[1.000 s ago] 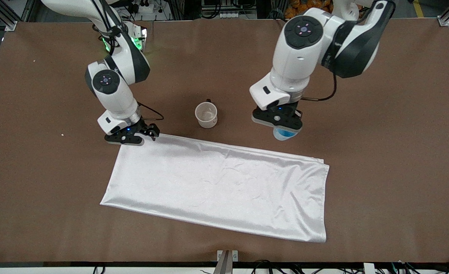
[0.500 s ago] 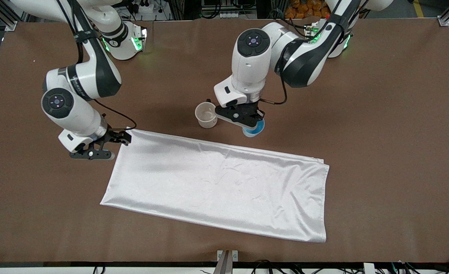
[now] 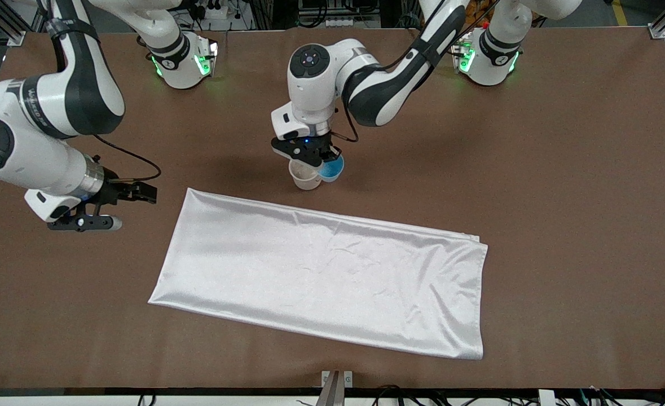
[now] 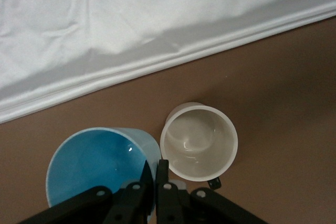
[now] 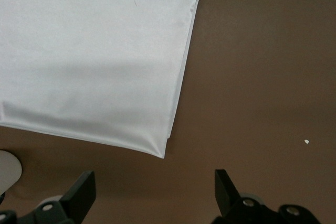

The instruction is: Place blue cup into white mug on table

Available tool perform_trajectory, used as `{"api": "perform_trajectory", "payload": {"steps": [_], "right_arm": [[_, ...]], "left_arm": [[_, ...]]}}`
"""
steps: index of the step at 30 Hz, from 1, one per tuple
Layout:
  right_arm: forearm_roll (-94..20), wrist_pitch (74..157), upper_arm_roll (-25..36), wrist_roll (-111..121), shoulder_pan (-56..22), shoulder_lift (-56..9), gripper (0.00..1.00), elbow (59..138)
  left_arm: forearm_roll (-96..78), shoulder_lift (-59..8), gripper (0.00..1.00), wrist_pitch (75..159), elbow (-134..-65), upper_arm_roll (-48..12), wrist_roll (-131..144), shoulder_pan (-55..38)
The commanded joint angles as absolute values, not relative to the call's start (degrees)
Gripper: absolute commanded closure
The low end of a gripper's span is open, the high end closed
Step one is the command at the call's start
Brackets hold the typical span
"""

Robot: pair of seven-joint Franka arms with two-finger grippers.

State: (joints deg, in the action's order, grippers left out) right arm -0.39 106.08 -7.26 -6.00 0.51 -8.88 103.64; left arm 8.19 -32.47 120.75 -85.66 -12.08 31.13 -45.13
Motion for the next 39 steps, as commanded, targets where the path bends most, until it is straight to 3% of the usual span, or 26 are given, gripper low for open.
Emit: {"api": "perform_trajectory", "payload": {"steps": [1,13,39], "right_arm": [[-1.8,106.6,-8.1,-4.6,1.6,0.4,0.00,112.6],[-1.8,106.7,-8.0,-4.7,1.8,4.7,0.00,115.5],[-1.2,94.3,-8.0,-4.3,2.9,2.1,0.00,93.9]], "left_arm": [[9.8,-33.9,1.00,121.4,-83.4,-11.5,33.0,-46.6],[10.0,-38.8,1.00,123.0,-78.1,-9.8,35.8,-49.5],[10.5,-42.3,1.00,125.7,-78.2,-7.9,40.1,-53.3]]}}
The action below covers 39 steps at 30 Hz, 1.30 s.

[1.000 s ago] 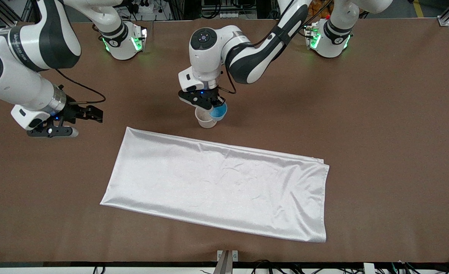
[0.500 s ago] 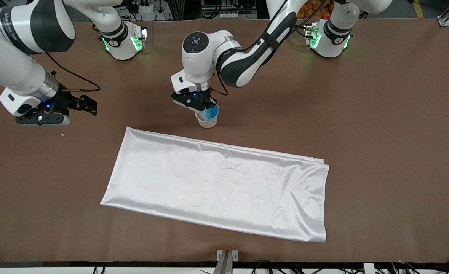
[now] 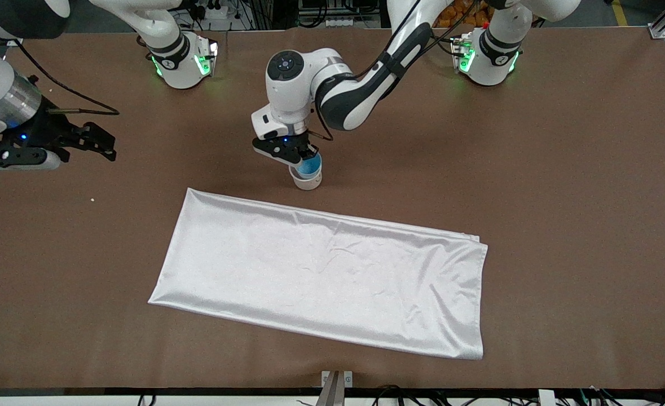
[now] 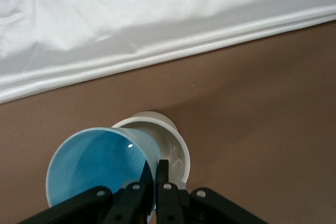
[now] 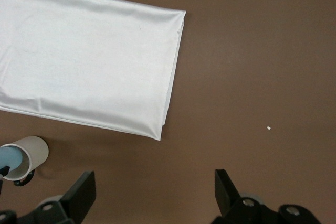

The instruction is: Place blue cup into white mug on table

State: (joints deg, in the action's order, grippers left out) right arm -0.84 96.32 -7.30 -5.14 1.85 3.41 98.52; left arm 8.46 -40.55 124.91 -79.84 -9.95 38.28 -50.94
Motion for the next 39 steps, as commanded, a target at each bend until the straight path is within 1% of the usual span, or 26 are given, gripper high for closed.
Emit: {"api": "perform_trajectory", "payload": {"steps": [1,5,8,9,10,11,12,13,14,15,21,26,32,35,39], "right_arm": [[-1.2,94.3,-8.0,-4.3,2.9,2.1,0.00,93.6],[-1.1,94.1,-8.0,-4.3,2.8,1.9,0.00,92.3],[-0.9,92.2,-8.0,-4.4,2.7,0.7,0.00,90.4],[-0.9,91.0,-8.0,-4.4,2.7,-0.1,0.00,89.2],[-0.9,89.8,-8.0,-4.4,2.8,-0.7,0.00,88.2],[-0.9,88.8,-8.0,-4.4,2.9,-1.2,0.00,87.1],[-0.9,88.0,-8.0,-4.4,2.9,-1.7,0.00,86.4],[-0.9,87.5,-8.0,-4.4,2.9,-1.8,0.00,86.0],[-0.9,87.5,-8.0,-4.4,2.9,-1.8,0.00,86.0],[-0.9,87.4,-8.0,-4.4,2.9,-1.8,0.00,86.0],[-0.4,87.0,-8.0,-4.5,3.3,-1.8,0.00,86.1],[0.8,87.0,-8.0,-4.2,5.0,-1.8,0.00,86.1],[0.8,86.0,-8.0,-3.3,4.9,-1.8,0.00,86.3],[0.8,85.0,-8.0,-3.1,5.0,-1.8,0.00,86.4],[0.8,83.7,-8.0,-3.0,5.7,-1.8,0.00,86.7]], "left_arm": [[10.5,-42.4,1.00,126.0,-78.2,-7.4,40.4,-53.7],[10.5,-42.9,1.00,126.3,-78.2,-6.6,41.2,-54.6],[10.5,-43.2,1.00,126.3,-78.2,-6.6,41.2,-54.5],[10.5,-43.2,0.97,126.3,-78.2,-6.6,41.2,-54.5],[10.5,-43.2,0.73,126.3,-78.2,-6.6,41.1,-54.5],[10.5,-43.2,0.52,126.3,-78.2,-6.5,41.1,-54.5],[10.5,-43.1,0.43,126.3,-78.2,-6.4,41.0,-54.5],[10.6,-43.0,0.30,126.3,-78.2,-6.2,41.0,-54.6],[10.9,-43.0,0.04,126.3,-78.2,-6.2,41.0,-54.6],[11.2,-43.0,0.00,126.2,-78.2,-6.2,41.0,-54.6],[12.2,-42.5,0.00,126.2,-78.2,-6.2,41.1,-54.8],[12.3,-40.6,0.00,125.9,-78.3,-6.1,41.0,-54.2],[12.4,-37.1,0.00,125.4,-78.7,-3.2,40.1,-53.5],[12.3,-35.2,0.00,123.8,-78.7,-2.5,40.1,-52.7],[11.7,-31.4,0.00,119.7,-78.7,-2.8,39.8,-49.0]]}}
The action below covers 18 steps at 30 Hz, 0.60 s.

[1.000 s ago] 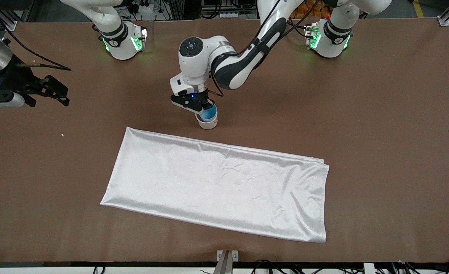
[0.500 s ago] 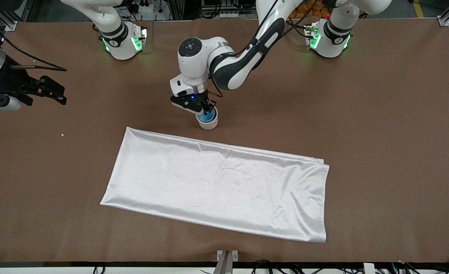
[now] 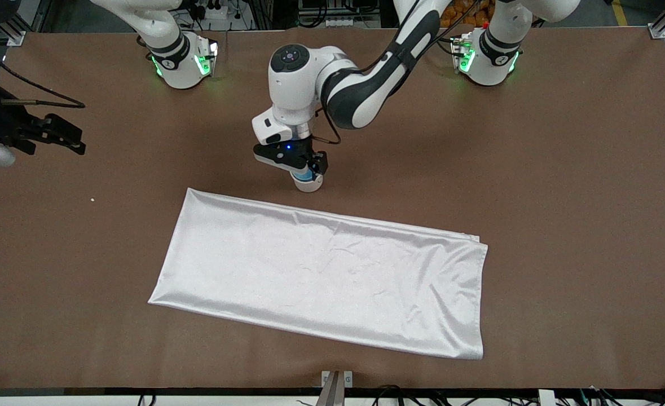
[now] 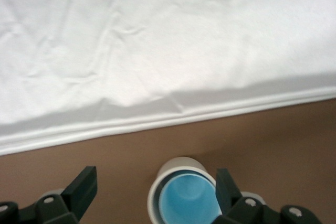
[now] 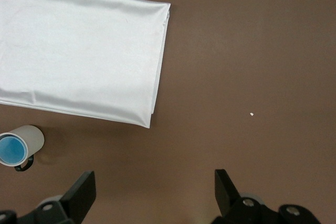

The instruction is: Place blue cup into white mug on table

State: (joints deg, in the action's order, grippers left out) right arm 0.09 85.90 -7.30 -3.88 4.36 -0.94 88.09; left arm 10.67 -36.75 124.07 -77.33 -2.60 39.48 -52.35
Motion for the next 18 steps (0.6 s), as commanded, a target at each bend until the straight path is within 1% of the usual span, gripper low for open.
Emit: {"api": "perform_trajectory", "payload": {"steps": [1,8,13,18], "right_arm": [[0.8,83.6,-8.0,-3.0,5.7,-1.7,0.00,86.7],[0.6,83.7,-8.0,-3.2,5.7,-1.8,0.00,86.7],[0.4,83.8,-8.0,-3.2,5.7,-1.8,0.00,86.7],[0.4,84.0,-8.0,-3.2,5.7,-1.8,0.00,87.0]], "left_arm": [[11.6,-30.4,0.00,118.8,-78.8,-2.9,39.6,-48.2],[11.5,-23.7,0.00,109.6,-78.8,-2.6,39.5,-44.1],[10.0,-19.2,0.00,105.3,-78.8,-3.2,37.6,-39.0],[6.5,-15.6,0.00,101.7,-78.8,-3.3,29.5,-32.8]]}}
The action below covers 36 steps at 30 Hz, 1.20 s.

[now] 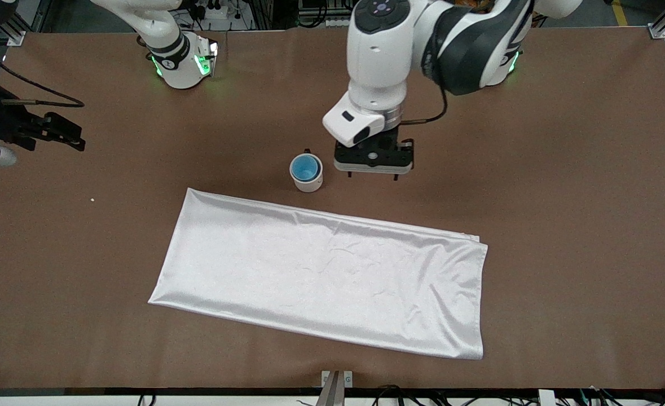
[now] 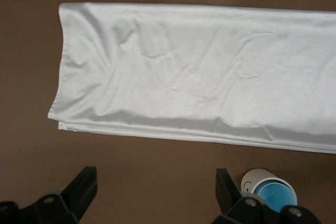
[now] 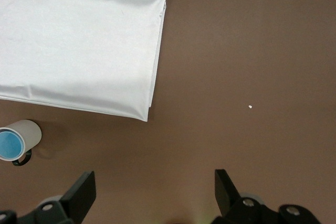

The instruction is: Place blue cup into white mug on table

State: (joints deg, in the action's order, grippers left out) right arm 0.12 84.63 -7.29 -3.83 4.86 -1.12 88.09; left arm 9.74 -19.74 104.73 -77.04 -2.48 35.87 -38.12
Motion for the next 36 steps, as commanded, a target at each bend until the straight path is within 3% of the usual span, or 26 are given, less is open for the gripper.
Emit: {"api": "perform_trajectory", "payload": {"steps": [1,15,23,31,36], "right_arm": [[0.4,84.2,-8.0,-3.2,5.6,-1.7,0.00,87.2],[0.0,87.0,-8.1,-1.1,5.5,-1.7,0.00,87.3],[-0.1,88.8,-8.1,-1.1,5.6,-1.7,0.00,87.8],[-0.1,89.1,-8.1,-1.1,5.5,-1.7,0.00,88.0],[-0.1,89.1,-8.1,-1.1,5.4,-1.7,0.00,88.0]], "left_arm": [[5.9,-14.9,0.00,100.9,-78.8,-3.3,28.5,-31.9],[1.2,-9.6,0.00,91.7,-80.7,-3.2,19.1,-19.3],[-1.8,-6.3,0.00,91.9,-85.4,-3.1,18.4,-15.9],[-3.0,0.9,0.00,95.8,-95.0,-2.5,18.3,-14.7],[-2.6,2.0,0.00,95.4,-95.9,-2.1,18.3,-14.1]]}}
